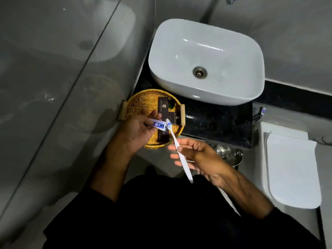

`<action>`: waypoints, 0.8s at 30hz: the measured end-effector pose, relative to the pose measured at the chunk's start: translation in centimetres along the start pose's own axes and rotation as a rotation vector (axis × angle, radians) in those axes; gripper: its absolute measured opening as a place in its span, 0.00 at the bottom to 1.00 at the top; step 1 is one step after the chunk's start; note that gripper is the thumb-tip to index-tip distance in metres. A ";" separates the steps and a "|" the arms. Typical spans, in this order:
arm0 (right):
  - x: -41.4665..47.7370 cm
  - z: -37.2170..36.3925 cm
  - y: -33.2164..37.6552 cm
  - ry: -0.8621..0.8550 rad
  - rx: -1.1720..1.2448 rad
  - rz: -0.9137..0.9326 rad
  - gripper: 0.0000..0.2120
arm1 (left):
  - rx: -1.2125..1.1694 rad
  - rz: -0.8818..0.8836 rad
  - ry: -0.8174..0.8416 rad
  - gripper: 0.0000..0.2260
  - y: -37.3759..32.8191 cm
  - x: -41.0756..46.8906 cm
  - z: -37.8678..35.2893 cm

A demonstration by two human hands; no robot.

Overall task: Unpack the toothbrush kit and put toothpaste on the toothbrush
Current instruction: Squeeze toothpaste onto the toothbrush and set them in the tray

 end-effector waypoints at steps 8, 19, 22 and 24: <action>6.4 -1.0 1.7 -0.159 -0.142 0.057 0.07 | 0.480 -0.101 -0.081 0.12 -0.2 3.4 1.1; 12.8 -3.4 3.1 -0.412 -0.418 0.125 0.05 | 0.967 0.010 -0.293 0.19 -1.1 8.6 4.2; 13.7 -3.9 3.2 -0.465 -0.447 0.123 0.08 | 0.776 0.195 -0.374 0.25 -0.4 9.4 5.2; 14.2 -4.0 3.1 -0.479 -0.454 0.127 0.05 | 0.817 0.154 -0.398 0.22 -0.6 9.9 5.6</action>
Point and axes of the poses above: each hand's wrist, its own x-axis towards the middle knuckle, its own z-axis out of the back of the hand, y = z × x, the point moved 5 cm from there along x, towards the middle knuckle, and after that the axes turned 12 degrees about x, right-handed, at the moved point
